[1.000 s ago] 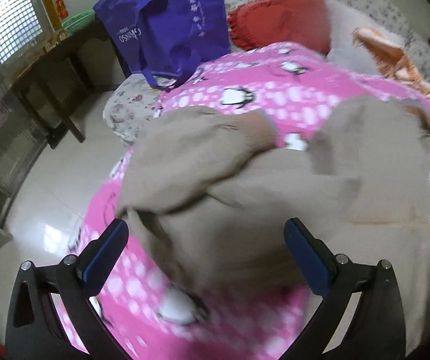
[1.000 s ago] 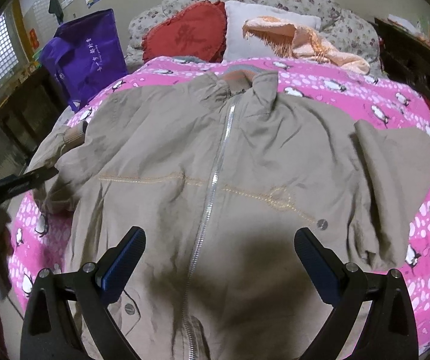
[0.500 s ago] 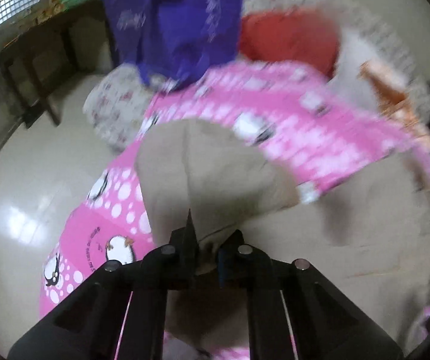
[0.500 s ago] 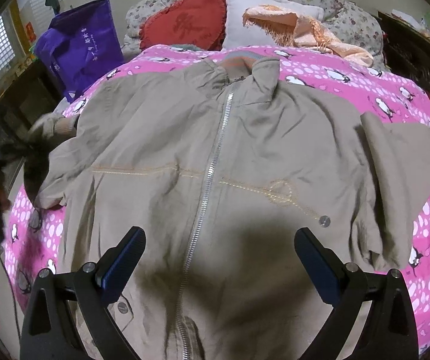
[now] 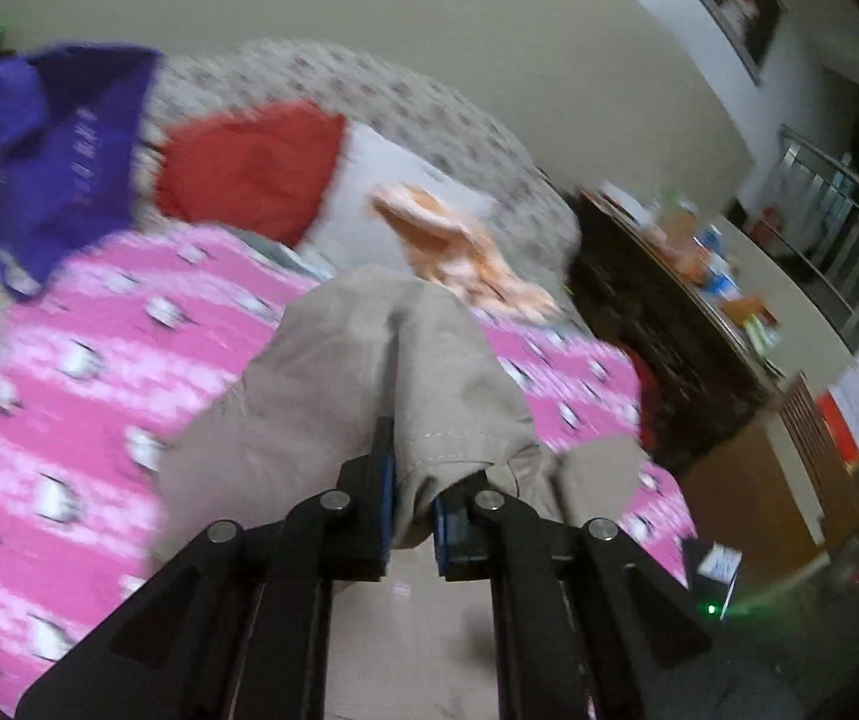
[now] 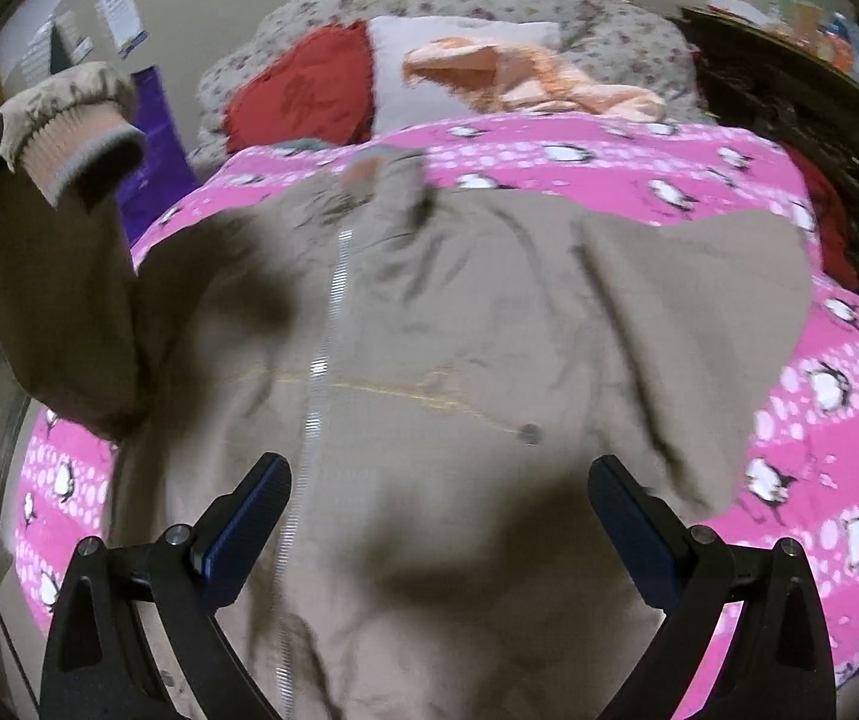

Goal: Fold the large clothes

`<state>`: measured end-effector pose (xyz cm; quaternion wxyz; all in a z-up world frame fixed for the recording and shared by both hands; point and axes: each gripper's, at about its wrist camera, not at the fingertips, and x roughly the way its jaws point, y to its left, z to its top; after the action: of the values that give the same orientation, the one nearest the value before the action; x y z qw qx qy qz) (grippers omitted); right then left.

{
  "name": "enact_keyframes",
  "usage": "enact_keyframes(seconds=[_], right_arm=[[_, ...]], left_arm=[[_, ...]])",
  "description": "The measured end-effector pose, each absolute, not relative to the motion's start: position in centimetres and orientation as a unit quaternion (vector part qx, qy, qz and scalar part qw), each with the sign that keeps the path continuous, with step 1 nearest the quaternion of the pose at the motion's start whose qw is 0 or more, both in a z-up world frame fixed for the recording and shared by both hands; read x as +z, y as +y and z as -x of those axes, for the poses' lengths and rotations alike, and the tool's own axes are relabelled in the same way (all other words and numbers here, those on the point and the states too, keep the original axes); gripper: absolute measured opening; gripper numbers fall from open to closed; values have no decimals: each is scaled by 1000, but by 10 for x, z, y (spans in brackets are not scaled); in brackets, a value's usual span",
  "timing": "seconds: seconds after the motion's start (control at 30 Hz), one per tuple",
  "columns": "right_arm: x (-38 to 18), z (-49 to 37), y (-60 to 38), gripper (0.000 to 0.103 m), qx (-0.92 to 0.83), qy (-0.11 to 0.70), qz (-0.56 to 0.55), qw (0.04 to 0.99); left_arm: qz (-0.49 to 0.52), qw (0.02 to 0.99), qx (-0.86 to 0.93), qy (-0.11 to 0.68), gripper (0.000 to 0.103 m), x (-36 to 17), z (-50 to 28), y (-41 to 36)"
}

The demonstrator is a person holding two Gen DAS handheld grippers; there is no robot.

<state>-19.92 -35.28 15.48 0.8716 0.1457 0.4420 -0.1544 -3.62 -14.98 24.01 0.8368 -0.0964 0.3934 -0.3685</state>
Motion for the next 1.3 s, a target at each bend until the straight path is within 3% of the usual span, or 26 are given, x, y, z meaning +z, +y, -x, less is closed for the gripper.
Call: enact_keyframes(seconds=[0.03,0.1,0.17,0.33,0.47,0.67,0.83,0.93,0.97,1.03,1.17,1.3], right_arm=[[155,203,-359,100,-161,440,-151,870],[154,214,-377,100,-181,437,-169,865],[152,222,-392,100,-196,439,-186,857],[151,230,-405,100,-202,440,-187,855],[149,216,-397,100,-173,447,-158,863],[134,180,-382,100,-119,455,-157,869],[126,167,-347,100,-62,474,-98,873],[115,162,-332,99,-71,472,-45,877],[106,156,-328,95,-88,481,-11,872],[92,146,-324,18,-100,486,35,867],[133,163,-348,15,-116,428,-22,896],[153,186,-370,17,-196,411,29,890]], left_arm=[[92,829,-378,403,10,229,42,-162],[79,810,-399,423,23,199,54,-188],[53,793,-411,447,50,165,70,-213],[24,749,-415,516,52,119,94,-212],[8,788,-372,490,70,137,96,-148],[-76,840,-203,498,71,108,79,-74],[-11,830,-175,530,71,84,65,-43],[-36,832,-156,531,71,70,66,-55],[-44,833,-148,531,71,66,64,-56],[-41,833,-133,535,71,59,59,-55],[-4,833,-123,540,71,57,54,-46],[3,833,-116,541,71,57,53,-39]])
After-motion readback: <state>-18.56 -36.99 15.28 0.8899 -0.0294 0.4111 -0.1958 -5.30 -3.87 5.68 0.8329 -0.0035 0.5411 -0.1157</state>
